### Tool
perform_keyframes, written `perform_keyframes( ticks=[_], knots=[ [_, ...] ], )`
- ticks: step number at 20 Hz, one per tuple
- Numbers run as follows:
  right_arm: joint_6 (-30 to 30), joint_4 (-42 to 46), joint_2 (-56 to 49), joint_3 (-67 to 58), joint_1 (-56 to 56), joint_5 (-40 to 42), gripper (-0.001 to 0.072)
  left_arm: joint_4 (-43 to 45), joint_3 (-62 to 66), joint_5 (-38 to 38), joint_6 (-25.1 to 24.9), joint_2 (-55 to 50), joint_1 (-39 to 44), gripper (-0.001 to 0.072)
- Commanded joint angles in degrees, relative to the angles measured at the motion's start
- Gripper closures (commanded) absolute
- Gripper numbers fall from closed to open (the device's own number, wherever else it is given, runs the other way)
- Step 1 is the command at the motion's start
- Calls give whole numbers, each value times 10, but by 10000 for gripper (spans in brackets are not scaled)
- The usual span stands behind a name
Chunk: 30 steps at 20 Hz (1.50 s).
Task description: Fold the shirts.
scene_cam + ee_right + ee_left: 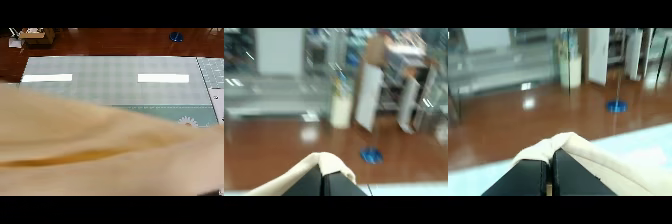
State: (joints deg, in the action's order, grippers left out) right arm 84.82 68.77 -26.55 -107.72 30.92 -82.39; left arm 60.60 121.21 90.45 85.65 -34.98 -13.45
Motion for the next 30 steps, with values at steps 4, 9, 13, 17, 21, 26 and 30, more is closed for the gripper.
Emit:
perform_keyframes(
  ticks=[4, 9, 13, 17, 21, 26, 30],
  knots=[
    [-1, 108, -1, 35, -111, -239, 682, -3, -138, 151, 13, 20, 0, 684],
    [-24, 233, -80, 235, -221, -196, 682, -4, -407, 98, -50, -14, 9, 684],
    [-40, 206, -264, 281, -255, -59, 682, -6, -511, -59, -115, -115, 48, 684],
    [-1, 177, -384, 281, -254, 175, 682, -7, -489, -255, -162, -256, 64, 684],
    [37, 123, -465, 281, -254, 330, 682, -37, -484, -392, -162, -361, 64, 684],
    [37, 106, -553, 281, -254, 426, 682, -58, -484, -532, -162, -447, 90, 684],
    [37, 90, -608, 281, -254, 501, 682, -58, -484, -652, -162, -500, 134, 684]
  ],
)
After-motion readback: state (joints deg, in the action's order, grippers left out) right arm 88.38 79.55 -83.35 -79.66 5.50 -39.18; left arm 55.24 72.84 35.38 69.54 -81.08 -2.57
